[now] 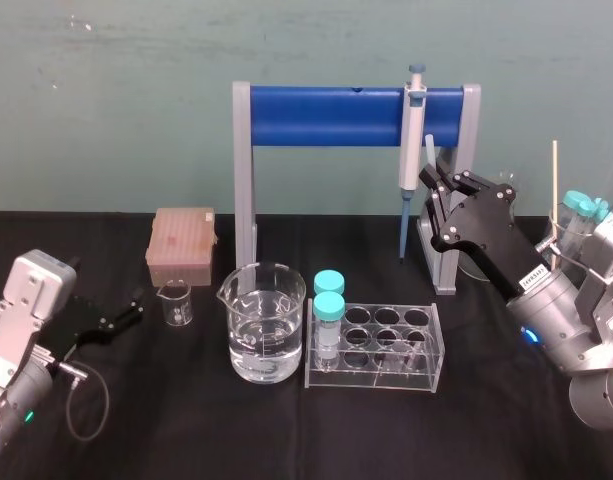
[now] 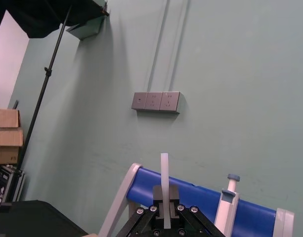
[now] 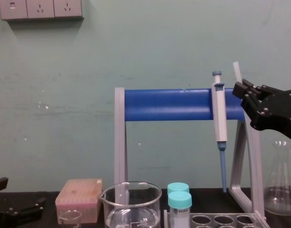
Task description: Pick up the stirring rod with one hand, then place it down.
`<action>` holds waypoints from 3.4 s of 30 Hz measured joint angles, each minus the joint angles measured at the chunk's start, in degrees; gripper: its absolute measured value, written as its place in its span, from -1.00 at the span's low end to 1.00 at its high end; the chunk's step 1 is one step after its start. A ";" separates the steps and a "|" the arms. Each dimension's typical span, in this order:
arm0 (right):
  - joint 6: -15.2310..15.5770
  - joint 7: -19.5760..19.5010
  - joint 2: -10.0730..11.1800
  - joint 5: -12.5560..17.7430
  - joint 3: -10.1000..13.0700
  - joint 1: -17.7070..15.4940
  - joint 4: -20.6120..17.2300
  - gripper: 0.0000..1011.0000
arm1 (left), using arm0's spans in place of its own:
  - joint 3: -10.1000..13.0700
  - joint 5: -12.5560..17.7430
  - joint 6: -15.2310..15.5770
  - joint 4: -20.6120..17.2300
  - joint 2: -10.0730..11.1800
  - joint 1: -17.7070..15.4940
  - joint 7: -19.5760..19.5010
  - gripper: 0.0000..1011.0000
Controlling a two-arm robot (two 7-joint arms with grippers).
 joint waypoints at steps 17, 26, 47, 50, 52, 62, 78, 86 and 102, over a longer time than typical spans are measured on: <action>0.00 0.00 0.00 0.00 0.00 0.00 0.00 -0.88 | 0.00 0.00 0.00 0.00 0.00 0.00 0.00 0.98; 0.00 0.00 0.00 0.00 0.00 0.00 0.00 -0.88 | 0.00 0.00 0.00 0.00 0.00 0.00 0.00 0.98; 5.02 8.63 2.09 5.36 0.18 -2.02 -0.65 -0.88 | 0.00 0.00 0.00 0.00 0.00 0.00 0.00 0.98; 5.44 9.48 2.29 5.90 0.18 -2.34 -0.55 -0.88 | 0.00 0.00 0.00 0.00 0.00 0.00 0.00 0.98; 5.47 9.93 2.30 6.11 0.11 -2.34 -0.29 -0.87 | 0.00 0.00 0.00 0.00 0.00 0.00 0.00 0.98; 4.73 13.06 1.95 7.15 -1.23 -1.20 2.46 -0.88 | 0.00 0.00 0.00 0.00 0.00 0.00 0.00 0.98; 4.30 15.37 1.43 8.01 -2.70 0.32 7.12 -0.88 | 0.00 0.00 0.00 0.00 0.00 0.00 0.00 0.98; 3.87 15.79 1.13 7.77 -3.19 0.88 9.56 -0.87 | 0.00 0.00 0.00 0.00 0.00 0.00 0.00 0.98; 2.95 14.34 0.63 5.30 -3.75 1.42 11.47 -0.88 | 0.00 0.00 0.00 0.00 0.00 0.00 0.00 0.98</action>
